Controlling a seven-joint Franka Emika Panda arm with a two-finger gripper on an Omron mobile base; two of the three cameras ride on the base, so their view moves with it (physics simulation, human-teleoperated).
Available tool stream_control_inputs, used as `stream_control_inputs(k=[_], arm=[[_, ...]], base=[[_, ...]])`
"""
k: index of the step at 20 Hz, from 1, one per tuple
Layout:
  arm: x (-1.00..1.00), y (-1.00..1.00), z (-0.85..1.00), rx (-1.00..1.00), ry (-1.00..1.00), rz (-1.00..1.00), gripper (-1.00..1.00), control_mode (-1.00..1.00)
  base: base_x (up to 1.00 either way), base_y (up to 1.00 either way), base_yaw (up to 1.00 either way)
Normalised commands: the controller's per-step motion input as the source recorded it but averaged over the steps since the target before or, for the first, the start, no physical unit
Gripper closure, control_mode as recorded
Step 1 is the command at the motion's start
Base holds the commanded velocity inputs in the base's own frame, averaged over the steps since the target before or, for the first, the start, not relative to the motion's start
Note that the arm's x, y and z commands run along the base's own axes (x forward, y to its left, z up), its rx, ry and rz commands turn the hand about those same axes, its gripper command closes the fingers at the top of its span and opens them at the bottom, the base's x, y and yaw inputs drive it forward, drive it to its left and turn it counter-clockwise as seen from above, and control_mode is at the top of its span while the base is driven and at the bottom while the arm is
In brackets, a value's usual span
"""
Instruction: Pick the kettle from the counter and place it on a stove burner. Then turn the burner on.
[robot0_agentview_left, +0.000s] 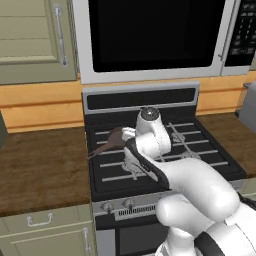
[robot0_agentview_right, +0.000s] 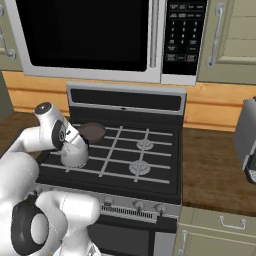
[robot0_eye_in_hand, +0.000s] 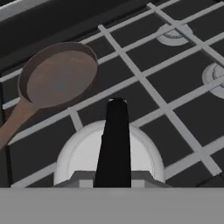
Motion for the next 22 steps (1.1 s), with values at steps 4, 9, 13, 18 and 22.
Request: stream_control_inputs(k=[4, 9, 13, 18, 22], arm=[[0.54, 0.30, -0.30, -0.15, 0.01, -0.05, 1.00, -1.00], [0.69, 0.18, -0.14, -0.12, 0.01, -0.11, 1.00, -1.00], [0.27, 0.12, -0.35, -0.03, 0.11, -0.04, 1.00, -1.00], [0.03, 0.29, -0.26, 0.00, 0.07, 0.00, 1.00, -1.00], [-0.05, 0.11, 0.00, 0.00, 0.00, 0.00, 1.00, -1.00]], base=[[0.00, 0.00, 0.00], [0.00, 0.00, 0.00], [0.00, 0.00, 0.00], [0.00, 0.00, 0.00], [0.00, 0.00, 0.00]])
